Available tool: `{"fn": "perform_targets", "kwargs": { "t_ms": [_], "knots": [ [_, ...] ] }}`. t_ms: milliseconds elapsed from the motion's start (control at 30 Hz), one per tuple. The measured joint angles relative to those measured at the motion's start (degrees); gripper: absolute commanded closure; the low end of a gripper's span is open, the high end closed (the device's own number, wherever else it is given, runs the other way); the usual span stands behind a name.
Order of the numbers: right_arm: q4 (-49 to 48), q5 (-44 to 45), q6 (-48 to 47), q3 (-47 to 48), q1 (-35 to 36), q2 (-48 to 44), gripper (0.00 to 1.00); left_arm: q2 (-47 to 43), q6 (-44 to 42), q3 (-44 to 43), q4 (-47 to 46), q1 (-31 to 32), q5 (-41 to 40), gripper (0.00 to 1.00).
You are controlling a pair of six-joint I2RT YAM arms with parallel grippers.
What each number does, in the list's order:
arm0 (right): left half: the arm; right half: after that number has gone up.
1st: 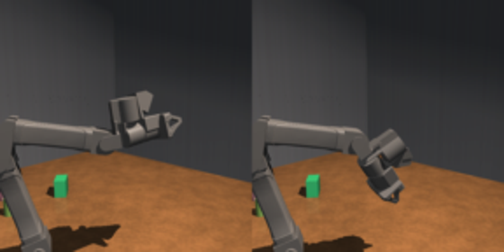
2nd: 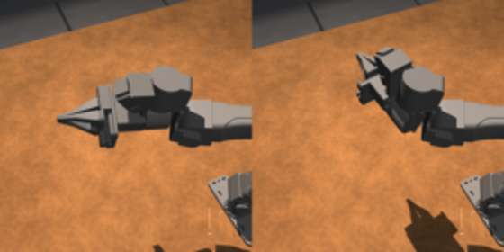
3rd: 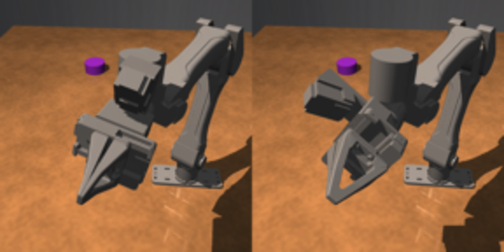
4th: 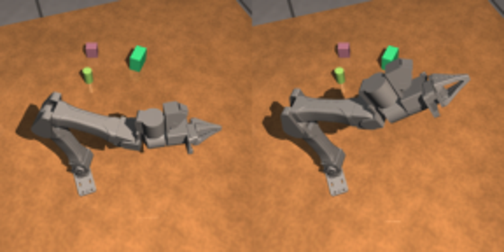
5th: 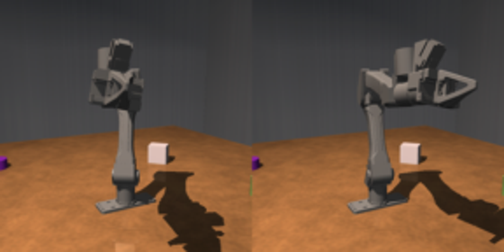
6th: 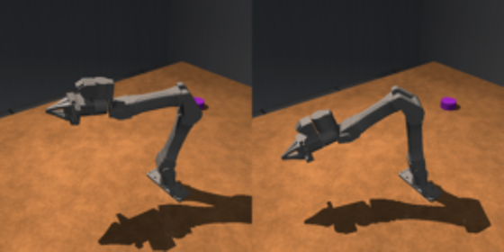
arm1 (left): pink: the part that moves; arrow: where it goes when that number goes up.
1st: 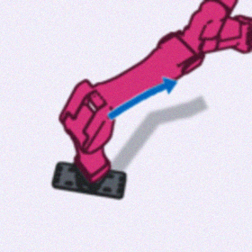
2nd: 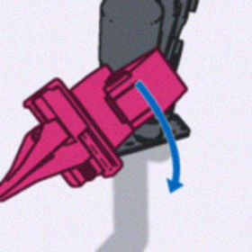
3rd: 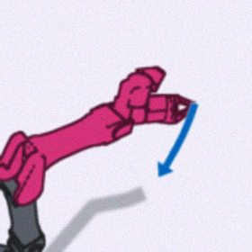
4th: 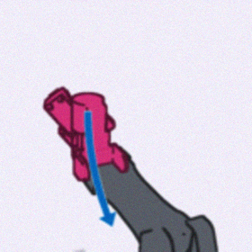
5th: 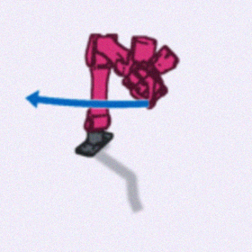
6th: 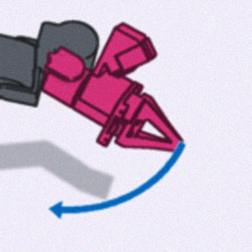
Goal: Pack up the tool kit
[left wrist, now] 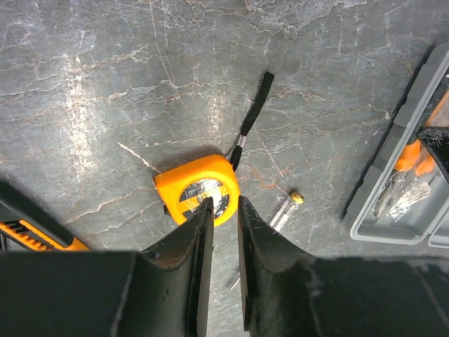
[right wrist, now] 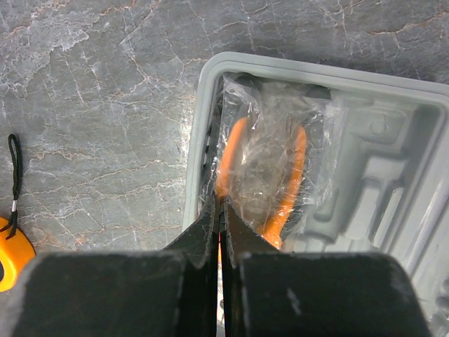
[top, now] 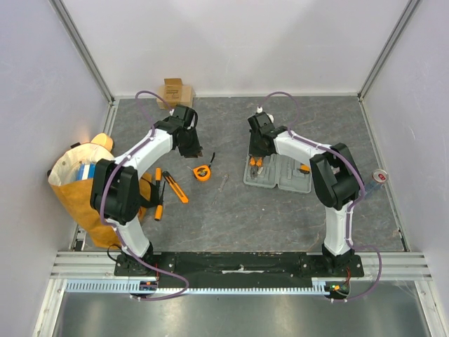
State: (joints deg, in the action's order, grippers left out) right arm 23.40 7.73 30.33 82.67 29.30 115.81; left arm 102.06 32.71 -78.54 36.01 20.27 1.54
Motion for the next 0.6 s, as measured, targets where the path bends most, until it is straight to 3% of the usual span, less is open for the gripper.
{"fn": "perform_targets", "kwargs": {
  "t_ms": [133, 400, 600],
  "knots": [
    [1.3, 0.2, 0.6, 1.3, 0.0, 0.2, 0.98, -1.5, 0.0, 0.2, 0.3, -0.3, 0.0, 0.73],
    [8.6, 2.7, 0.7, 8.5, 0.2, 1.4, 0.76, -3.0, 0.0, 0.2, 0.4, -0.7, -0.2, 0.67],
    [9.0, 3.3, 0.2, 12.3, 0.3, -1.5, 0.68, -4.0, 0.0, 1.6, 1.1, -0.9, -1.5, 0.63]
  ]
}}
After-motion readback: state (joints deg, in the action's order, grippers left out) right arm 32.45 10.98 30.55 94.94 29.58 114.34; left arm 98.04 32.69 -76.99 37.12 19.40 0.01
